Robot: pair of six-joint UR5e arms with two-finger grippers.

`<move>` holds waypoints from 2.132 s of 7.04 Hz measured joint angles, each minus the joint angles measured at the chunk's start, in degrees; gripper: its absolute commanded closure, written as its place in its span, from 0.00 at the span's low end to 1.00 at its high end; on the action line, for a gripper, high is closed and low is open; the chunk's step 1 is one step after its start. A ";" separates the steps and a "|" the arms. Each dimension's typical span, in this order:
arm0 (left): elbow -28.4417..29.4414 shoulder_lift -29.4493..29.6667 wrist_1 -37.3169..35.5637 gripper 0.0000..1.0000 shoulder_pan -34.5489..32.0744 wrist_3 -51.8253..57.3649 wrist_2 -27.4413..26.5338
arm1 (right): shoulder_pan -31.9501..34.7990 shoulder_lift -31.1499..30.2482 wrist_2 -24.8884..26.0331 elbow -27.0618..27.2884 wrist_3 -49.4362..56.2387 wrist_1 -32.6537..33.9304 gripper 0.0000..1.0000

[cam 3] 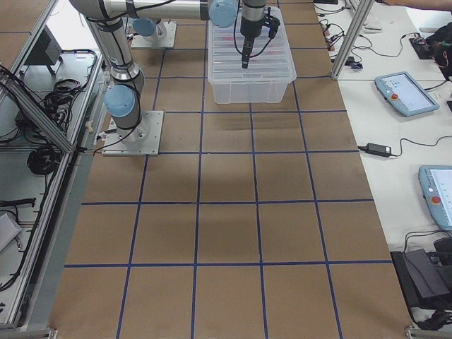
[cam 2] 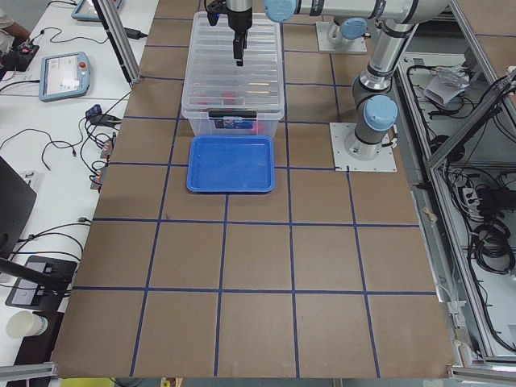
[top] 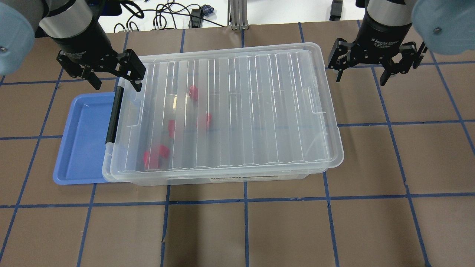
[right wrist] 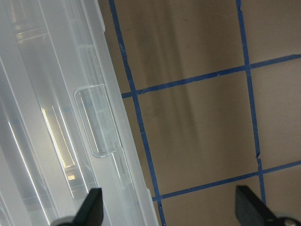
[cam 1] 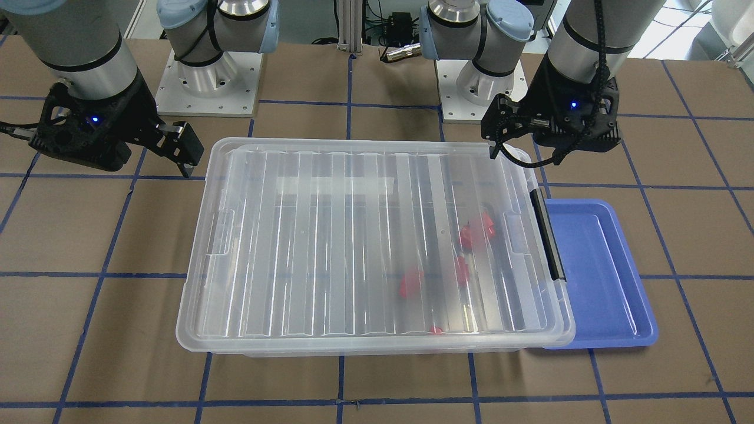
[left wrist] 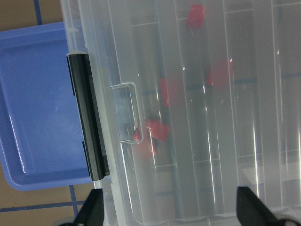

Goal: Place red block in blue tray from box

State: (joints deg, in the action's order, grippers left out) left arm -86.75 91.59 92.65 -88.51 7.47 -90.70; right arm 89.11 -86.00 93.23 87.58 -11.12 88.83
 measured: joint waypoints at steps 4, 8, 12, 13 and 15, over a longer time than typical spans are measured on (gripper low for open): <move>0.00 0.09 -0.04 0.00 0.00 -0.02 0.00 | 0.09 0.84 -0.67 1.01 -0.02 3.24 0.00; 0.00 -0.04 -0.10 0.00 0.00 -0.04 0.00 | 0.10 0.90 0.03 1.10 0.46 2.88 0.00; 0.02 0.31 -0.22 0.00 0.00 0.47 -0.44 | -0.31 1.04 -0.12 1.16 0.33 2.94 0.00; 0.38 0.45 -0.26 0.00 0.00 0.66 -0.52 | -0.38 1.08 0.04 1.18 0.13 3.08 0.00; 1.19 1.07 -0.34 0.00 0.06 0.98 -0.29 | -0.42 2.68 -0.30 1.31 -0.08 3.79 0.00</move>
State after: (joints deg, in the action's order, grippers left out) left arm -85.56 92.66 92.30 -88.45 8.46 -91.00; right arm 88.69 -83.32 92.93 88.89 -11.20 92.62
